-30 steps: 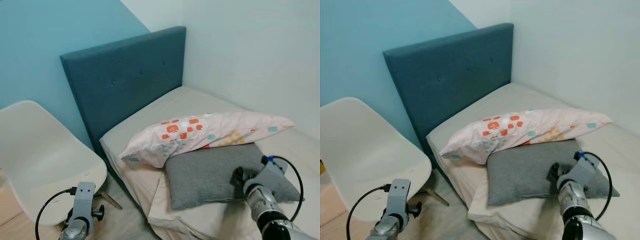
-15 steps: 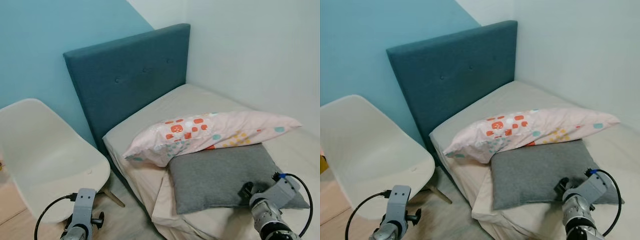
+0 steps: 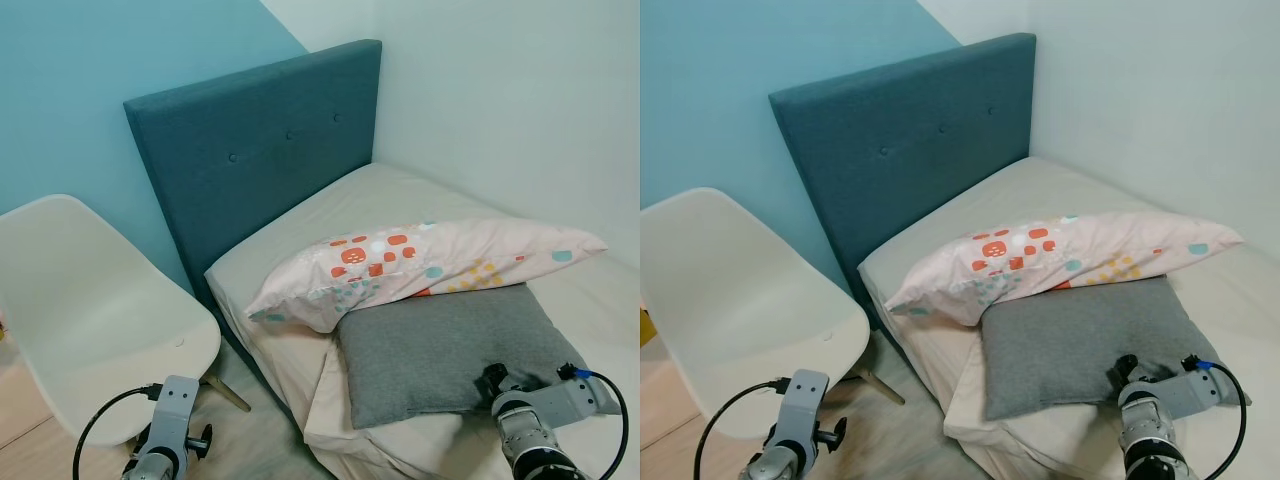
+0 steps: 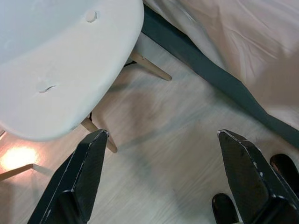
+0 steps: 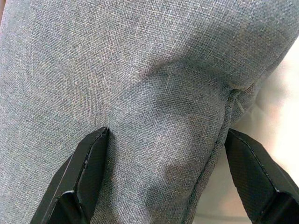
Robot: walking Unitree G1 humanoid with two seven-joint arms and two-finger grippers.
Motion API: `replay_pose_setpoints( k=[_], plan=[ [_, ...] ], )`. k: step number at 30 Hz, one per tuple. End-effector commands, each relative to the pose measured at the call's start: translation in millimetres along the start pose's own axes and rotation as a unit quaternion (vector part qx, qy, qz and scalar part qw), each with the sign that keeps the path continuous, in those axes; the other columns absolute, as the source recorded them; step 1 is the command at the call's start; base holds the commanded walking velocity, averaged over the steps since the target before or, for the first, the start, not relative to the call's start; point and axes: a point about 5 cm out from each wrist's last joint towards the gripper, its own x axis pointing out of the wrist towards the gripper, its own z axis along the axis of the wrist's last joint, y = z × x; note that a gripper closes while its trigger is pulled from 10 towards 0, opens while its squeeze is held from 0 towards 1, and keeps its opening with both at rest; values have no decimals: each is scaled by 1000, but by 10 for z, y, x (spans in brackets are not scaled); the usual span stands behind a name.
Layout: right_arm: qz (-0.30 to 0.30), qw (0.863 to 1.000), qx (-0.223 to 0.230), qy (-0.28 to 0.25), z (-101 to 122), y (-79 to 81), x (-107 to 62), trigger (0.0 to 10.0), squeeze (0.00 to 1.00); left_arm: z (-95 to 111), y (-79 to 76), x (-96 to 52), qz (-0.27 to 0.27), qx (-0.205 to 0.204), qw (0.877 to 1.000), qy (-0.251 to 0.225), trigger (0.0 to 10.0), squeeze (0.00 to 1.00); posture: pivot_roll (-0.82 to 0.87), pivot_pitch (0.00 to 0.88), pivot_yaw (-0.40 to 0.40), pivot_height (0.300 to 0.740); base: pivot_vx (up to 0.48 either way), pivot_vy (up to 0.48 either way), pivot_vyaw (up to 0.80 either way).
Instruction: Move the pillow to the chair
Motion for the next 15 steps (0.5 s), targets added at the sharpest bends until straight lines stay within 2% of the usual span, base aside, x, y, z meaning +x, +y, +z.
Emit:
replay_pose_setpoints(
  k=[1, 2, 4, 7, 9, 15],
  plan=[
    [-17, 999, 8, 27, -142, -92, -27, 10000, 0, -68, 66, -33, 1, 15, 1000, 8, 10000, 0, -178, 80, 30, 740, 0, 0, 0],
    [-21, 999, 12, 26, -140, -119, -30, 10000, 0, -75, 67, -38, 0, 16, 1000, 8, 10000, 0, -178, 80, 30, 740, 0, 0, 0],
    [-5, 998, 59, 29, -166, -131, -36, 10000, 0, -90, 74, -45, -1, 19, 1000, 10, 10000, 0, -180, 79, 35, 740, 0, 0, 0],
    [8, 996, 84, 32, -178, -114, -37, 10000, 0, -89, 75, -44, -2, 21, 1000, 10, 10000, 0, -179, 76, 43, 740, 0, 0, 0],
    [38, 990, 123, 48, -237, -89, -49, 10000, 0, -76, 75, -39, -3, 23, 1000, 8, 10000, 0, -173, 77, 47, 740, 0, 0, 0],
    [49, 985, 147, 74, -355, -129, -81, 10000, 0, -50, 87, -30, -2, 27, 1000, 3, 10000, 0, -170, 80, 58, 740, 0, 0, 0]
  ],
)
